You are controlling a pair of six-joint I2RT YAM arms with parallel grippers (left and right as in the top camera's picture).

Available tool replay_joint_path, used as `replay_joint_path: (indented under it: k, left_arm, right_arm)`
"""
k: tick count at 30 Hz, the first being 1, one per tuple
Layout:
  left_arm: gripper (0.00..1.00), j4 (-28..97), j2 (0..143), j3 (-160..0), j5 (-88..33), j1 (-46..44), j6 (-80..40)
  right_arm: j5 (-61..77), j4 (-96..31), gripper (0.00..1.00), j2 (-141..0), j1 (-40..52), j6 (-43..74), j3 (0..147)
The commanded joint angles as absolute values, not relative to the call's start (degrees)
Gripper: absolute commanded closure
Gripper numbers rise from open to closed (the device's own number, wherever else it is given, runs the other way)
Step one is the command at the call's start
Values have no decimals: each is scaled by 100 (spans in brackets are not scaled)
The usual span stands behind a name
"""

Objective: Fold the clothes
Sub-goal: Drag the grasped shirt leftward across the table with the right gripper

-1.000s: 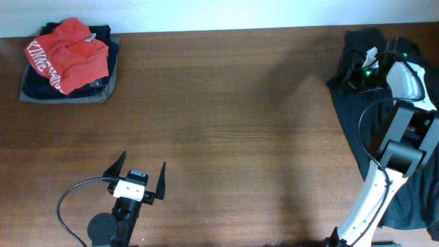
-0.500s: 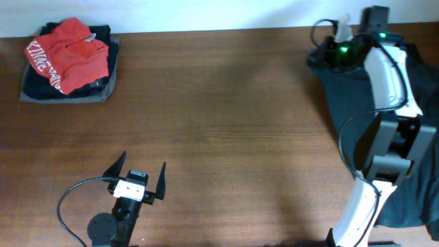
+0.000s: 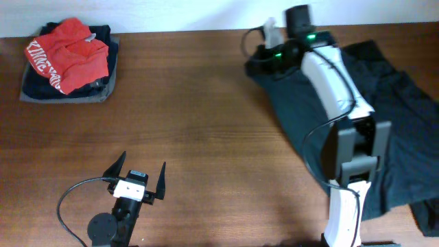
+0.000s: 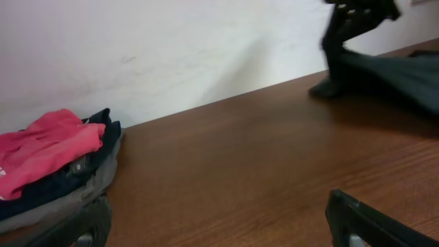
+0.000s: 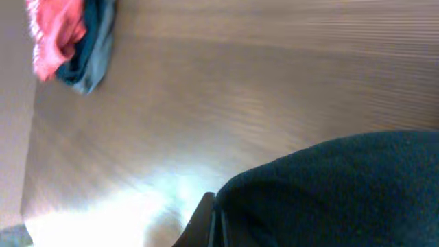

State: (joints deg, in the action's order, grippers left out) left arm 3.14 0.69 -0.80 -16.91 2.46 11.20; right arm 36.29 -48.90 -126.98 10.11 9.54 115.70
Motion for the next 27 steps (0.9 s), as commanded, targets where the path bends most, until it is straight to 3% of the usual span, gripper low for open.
replay_joint_path:
  k: [1, 12, 17, 19, 27]
  left_arm:
    - [1, 327, 36, -54, -1671, 279, 1212]
    - [1, 327, 36, -51, -1671, 279, 1212]
    - [1, 327, 36, -54, -1671, 279, 1212]
    - [1, 327, 36, -54, -1671, 279, 1212]
    - [1, 327, 36, -51, -1671, 279, 1212]
  right_arm:
    - [3828, -4687, 96, -12610, 1697, 1166, 11636]
    - [3601, -4047, 96, -12610, 3059, 1579, 11638]
    - [3052, -4145, 71, -12608, 3050, 1575, 11638]
    - [3035, -4178, 53, -12604, 2941, 1573, 11638]
    - [2980, -5078, 19, -12243, 1848, 1479, 11963]
